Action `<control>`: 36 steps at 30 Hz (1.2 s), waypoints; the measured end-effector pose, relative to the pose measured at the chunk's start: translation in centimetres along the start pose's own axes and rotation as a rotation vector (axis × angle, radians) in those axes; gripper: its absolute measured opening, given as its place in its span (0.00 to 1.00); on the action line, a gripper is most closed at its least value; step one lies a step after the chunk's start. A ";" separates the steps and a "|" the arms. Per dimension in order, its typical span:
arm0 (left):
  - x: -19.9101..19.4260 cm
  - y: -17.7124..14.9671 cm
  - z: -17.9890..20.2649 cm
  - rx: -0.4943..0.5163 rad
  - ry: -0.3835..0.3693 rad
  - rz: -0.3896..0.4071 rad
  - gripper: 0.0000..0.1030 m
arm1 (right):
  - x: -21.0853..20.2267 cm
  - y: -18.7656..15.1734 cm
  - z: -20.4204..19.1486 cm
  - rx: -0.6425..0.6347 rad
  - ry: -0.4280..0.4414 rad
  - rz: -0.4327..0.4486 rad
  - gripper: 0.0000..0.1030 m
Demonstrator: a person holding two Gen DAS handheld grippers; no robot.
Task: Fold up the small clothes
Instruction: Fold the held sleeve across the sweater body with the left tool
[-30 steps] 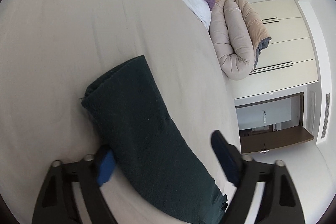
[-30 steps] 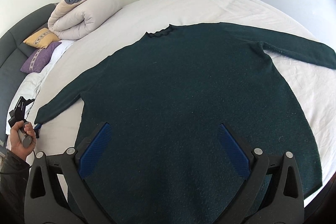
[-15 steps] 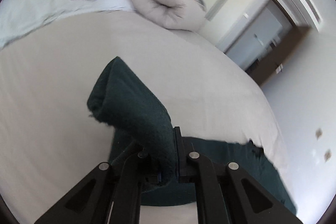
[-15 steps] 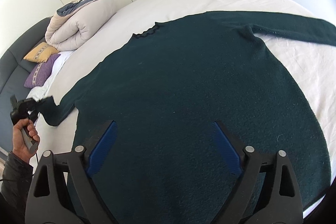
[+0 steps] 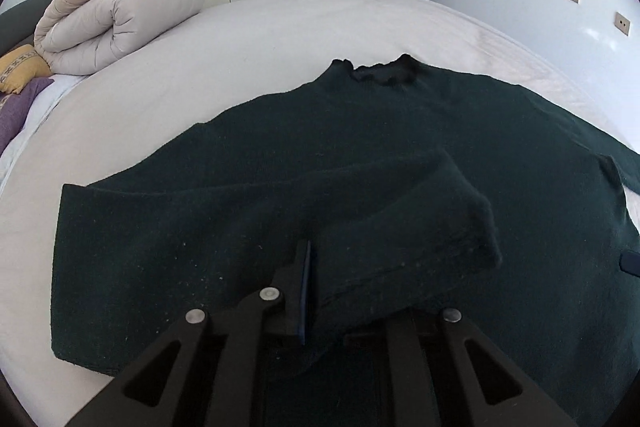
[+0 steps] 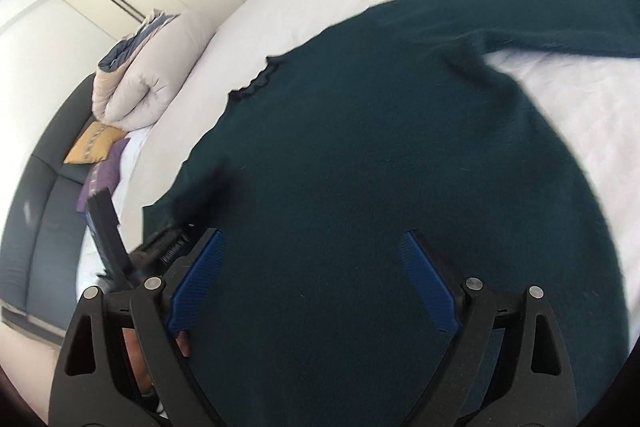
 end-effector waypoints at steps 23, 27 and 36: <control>-3.8 -2.1 -2.4 -0.204 -0.254 0.131 0.73 | 23.3 13.1 -12.0 -0.006 0.197 -0.384 0.08; -5.8 -4.7 -5.3 -0.344 -0.232 0.218 0.87 | 22.2 17.8 -11.2 -0.057 0.102 -0.308 0.07; -3.1 -6.7 -9.1 -0.561 -0.293 0.188 0.88 | 20.3 28.7 -8.8 -0.071 -0.111 -0.155 0.07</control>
Point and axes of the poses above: each gripper's, at about its wrist camera, not at the fingertips, and x roughly the way its jaws point, z to its right, y to its top, the point moved 5 cm from there along x, roughly the way its jaws point, and after that the axes turned 9 degrees about -z, right-handed, at the moved point
